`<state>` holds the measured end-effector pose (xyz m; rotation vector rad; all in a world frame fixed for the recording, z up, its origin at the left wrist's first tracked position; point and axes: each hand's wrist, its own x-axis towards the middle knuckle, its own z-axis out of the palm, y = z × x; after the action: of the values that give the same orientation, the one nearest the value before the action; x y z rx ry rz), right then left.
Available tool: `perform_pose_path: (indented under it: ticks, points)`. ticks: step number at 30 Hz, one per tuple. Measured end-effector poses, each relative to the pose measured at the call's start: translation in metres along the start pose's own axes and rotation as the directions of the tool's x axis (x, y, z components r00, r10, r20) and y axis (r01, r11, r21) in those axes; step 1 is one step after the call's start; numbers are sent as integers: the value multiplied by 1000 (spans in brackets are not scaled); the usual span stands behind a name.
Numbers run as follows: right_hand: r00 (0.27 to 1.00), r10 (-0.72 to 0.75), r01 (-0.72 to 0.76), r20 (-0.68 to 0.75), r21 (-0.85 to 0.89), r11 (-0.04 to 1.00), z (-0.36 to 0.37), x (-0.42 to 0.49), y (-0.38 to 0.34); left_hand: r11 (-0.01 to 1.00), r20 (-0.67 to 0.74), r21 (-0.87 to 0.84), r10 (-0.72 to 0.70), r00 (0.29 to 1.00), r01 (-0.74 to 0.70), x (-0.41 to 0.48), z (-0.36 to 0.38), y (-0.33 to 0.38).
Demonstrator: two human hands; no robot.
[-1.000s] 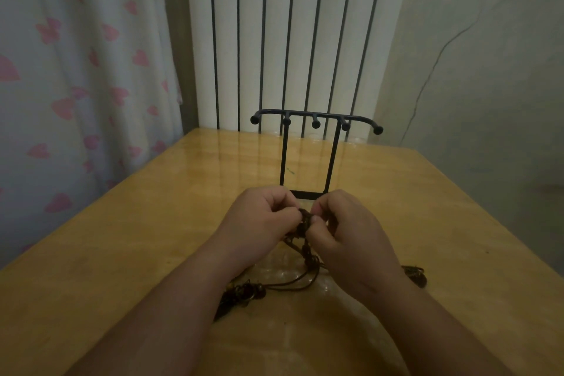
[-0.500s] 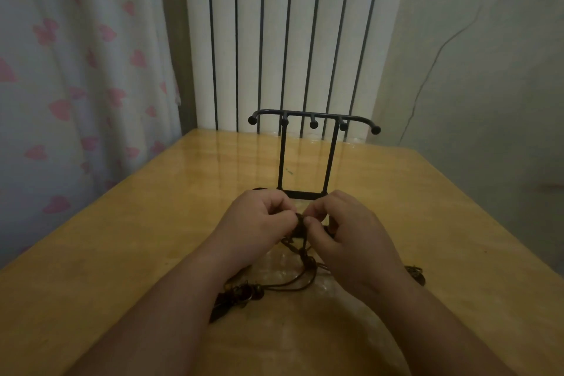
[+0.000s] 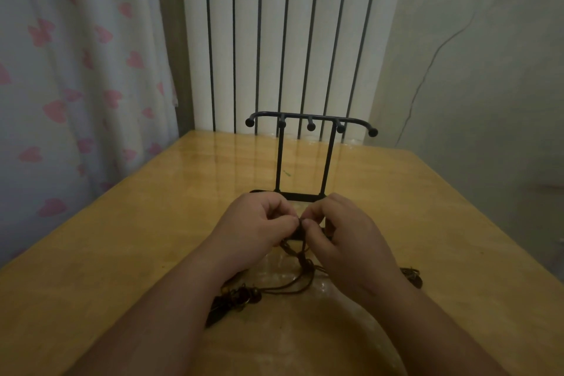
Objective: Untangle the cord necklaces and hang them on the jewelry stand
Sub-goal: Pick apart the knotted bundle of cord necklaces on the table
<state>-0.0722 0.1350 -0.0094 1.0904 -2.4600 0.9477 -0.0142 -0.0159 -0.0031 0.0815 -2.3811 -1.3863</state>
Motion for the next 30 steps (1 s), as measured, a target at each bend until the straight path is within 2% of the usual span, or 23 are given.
perform_pose_path:
  ticks: [2,8,14,22,30]
  points:
    - [999,28,-28,-25,31,999,1,0,0,999,8,-29,-32,999,33,0,1,1]
    - [969,222,-182,-111,294,938,0,1,0,986,-31,-118,-121,992,116,2,1,1]
    - [981,190,-170,-28,325,930,0,-1,-3,988,-11,-125,-91,996,89,1,1,1]
    - [976,218,-189,-31,388,902,-3,-1,-5,973,46,-195,-118,992,125,1,-1,2]
    - [967,253,-207,-35,471,857,-3,0,-7,988,70,-108,-100,993,107,0,-1,-2]
